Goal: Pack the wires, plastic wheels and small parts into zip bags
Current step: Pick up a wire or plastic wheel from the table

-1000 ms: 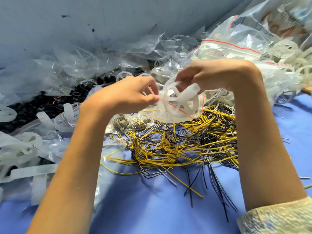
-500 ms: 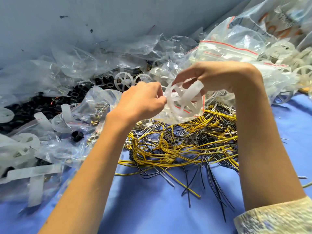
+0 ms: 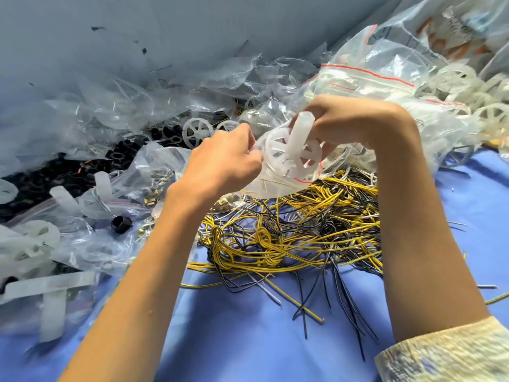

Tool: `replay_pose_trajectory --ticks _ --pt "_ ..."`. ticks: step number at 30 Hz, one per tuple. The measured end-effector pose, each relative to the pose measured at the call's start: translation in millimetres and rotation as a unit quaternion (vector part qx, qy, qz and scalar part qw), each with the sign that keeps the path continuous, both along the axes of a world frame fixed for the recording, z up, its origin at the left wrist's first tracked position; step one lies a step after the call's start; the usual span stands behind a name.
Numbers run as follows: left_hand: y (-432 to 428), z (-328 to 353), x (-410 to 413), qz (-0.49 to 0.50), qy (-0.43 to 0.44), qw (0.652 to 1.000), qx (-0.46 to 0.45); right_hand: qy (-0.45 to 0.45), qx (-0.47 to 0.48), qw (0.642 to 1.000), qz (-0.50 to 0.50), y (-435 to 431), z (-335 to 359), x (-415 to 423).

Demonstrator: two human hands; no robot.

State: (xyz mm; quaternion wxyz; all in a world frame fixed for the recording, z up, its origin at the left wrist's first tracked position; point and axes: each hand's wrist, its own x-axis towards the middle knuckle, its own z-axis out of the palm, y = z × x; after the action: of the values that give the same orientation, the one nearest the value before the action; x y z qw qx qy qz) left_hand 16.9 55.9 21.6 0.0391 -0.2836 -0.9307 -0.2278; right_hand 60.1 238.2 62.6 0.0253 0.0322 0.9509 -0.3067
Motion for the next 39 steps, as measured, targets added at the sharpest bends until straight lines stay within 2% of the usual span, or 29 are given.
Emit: replay_pose_trajectory --ticks 8,11,16,21,28,31,35,39 --pt "-1 15 9 0.038 0.026 0.998 0.036 0.109 0.068 0.989 -0.074 -8 -3 -13" --pt "-5 22 12 0.05 -0.003 0.998 0.048 0.112 0.072 0.99 -0.055 -11 -5 -20" --pt "-16 28 8 0.064 -0.02 0.995 0.071 0.036 0.009 0.999 0.04 -21 -7 -17" --pt "-27 30 3 0.084 0.005 0.993 0.087 -0.054 -0.004 0.997 0.054 -27 -10 -17" --pt "-28 27 -5 0.09 0.044 0.991 0.089 -0.01 0.071 0.997 0.032 -35 -8 -14" --pt "-25 25 -5 0.083 0.038 0.993 0.073 -0.025 0.126 0.991 0.028 -34 -8 -16" --pt "-23 23 -6 0.109 0.064 0.99 0.058 -0.063 0.128 0.989 0.046 -31 -5 -14" --pt "-24 23 -4 0.121 0.08 0.989 0.023 -0.051 0.124 0.99 0.044 -31 -1 -10"
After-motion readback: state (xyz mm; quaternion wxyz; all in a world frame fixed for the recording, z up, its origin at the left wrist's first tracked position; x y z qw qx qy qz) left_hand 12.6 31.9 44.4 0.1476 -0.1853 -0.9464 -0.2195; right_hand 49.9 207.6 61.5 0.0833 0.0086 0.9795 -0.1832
